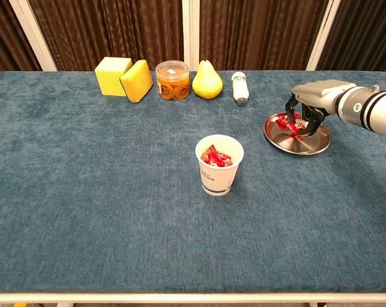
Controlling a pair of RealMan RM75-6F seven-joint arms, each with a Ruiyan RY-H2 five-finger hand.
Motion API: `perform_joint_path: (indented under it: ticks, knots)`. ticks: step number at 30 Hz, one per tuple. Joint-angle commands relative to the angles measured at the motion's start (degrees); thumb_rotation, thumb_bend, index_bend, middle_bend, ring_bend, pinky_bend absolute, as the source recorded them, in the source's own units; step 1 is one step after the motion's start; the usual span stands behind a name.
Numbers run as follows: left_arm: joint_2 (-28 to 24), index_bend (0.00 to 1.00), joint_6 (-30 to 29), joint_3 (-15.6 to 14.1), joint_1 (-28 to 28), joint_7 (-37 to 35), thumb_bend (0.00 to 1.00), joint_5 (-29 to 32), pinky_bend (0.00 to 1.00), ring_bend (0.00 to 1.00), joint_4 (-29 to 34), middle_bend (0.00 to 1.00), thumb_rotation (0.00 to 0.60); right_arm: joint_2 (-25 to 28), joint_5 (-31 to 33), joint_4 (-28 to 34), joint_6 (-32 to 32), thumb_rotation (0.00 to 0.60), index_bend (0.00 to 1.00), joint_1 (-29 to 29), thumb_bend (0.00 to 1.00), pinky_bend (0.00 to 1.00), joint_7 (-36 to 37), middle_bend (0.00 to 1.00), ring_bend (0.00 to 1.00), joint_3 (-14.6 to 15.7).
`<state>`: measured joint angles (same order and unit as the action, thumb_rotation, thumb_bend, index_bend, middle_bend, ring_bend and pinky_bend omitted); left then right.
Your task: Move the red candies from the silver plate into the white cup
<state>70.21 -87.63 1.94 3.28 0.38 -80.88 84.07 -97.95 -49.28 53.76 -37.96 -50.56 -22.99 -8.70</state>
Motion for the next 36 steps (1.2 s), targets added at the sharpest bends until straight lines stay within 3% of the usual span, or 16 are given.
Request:
perform_joint_path:
  ticks: [1,10,15,21,36]
  knots:
    - [0.04,0.22,0.04,0.01,-0.02,-0.08,0.0,-0.02,0.16,0.14,-0.1,0.17,0.6,1.62,-1.57,2.98,-1.64,0.6,0.63,0.55,0.35,1.0,1.43,0.98,1.0,-0.77]
    - [-0.11,0.22,-0.23,0.06,-0.13,0.4,0.0,-0.45,0.16,0.14,0.36,0.17,0.6,16.28,-12.96,29.75,-7.53,0.6,0.63,3.44,0.35,1.0,10.27,0.98,1.0,-3.5]
    - [-0.36,0.22,-0.61,0.23,-0.22,0.95,0.0,-0.71,0.16,0.14,1.05,0.17,0.6,20.49,-19.77,38.87,-7.8,0.6,0.63,3.91,0.34,1.0,13.73,0.98,1.0,-2.54]
    - [-0.41,0.22,-0.53,0.24,-0.35,1.0,0.0,-0.83,0.16,0.14,1.27,0.17,0.6,20.15,-23.07,41.26,-5.74,0.6,0.6,2.76,0.33,1.0,15.47,0.98,1.0,-0.99]
    - [0.06,0.22,-0.78,0.06,0.16,0.11,0.0,-0.56,0.16,0.14,0.3,0.17,0.6,15.72,-21.51,38.74,-4.0,0.6,0.55,0.3,0.33,1.0,12.82,0.98,1.0,0.68]
